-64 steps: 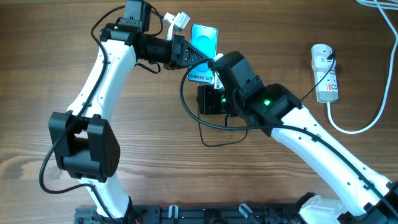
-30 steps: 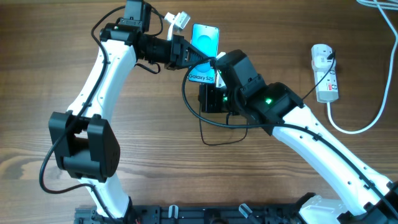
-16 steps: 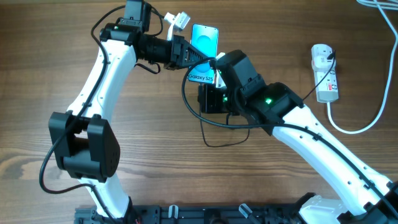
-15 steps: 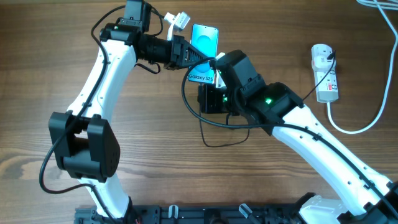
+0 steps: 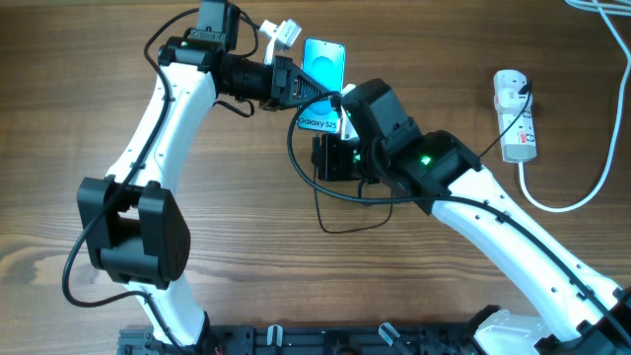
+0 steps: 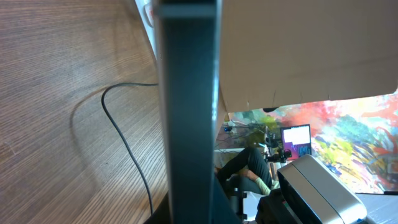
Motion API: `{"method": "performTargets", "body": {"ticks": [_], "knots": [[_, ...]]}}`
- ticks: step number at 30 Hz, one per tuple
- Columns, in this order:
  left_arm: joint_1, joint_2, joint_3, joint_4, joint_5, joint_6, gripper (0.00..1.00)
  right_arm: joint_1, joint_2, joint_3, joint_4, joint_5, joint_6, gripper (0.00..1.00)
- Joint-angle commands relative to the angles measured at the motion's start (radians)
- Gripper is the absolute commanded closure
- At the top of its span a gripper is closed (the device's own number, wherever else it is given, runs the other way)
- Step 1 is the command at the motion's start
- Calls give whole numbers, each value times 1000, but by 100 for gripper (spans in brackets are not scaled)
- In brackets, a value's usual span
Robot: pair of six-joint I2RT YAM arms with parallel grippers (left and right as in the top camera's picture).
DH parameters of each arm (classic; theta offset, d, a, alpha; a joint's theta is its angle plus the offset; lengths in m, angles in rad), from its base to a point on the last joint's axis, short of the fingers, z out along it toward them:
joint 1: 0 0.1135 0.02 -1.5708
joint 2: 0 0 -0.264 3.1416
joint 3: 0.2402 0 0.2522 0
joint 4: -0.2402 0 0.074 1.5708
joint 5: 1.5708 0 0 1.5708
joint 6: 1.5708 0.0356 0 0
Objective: Plug charger to phone and switch on socket
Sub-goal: 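Push the plug up into the phone's port with the right gripper, then hold the plug seated in the port while the left gripper holds the phone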
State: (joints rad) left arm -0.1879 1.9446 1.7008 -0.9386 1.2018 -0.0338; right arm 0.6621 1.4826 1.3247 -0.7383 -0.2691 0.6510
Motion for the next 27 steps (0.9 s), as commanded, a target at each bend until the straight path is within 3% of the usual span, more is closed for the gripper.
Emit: {"method": "performTargets", "body": {"ticks": [1,27], "knots": [[2,-33,3,-2,32,26,96,-6,-2,29,5,6,7,96],[2,-33,3,-2,62,26,96,-6,-1,29,13,32,8,96]]}}
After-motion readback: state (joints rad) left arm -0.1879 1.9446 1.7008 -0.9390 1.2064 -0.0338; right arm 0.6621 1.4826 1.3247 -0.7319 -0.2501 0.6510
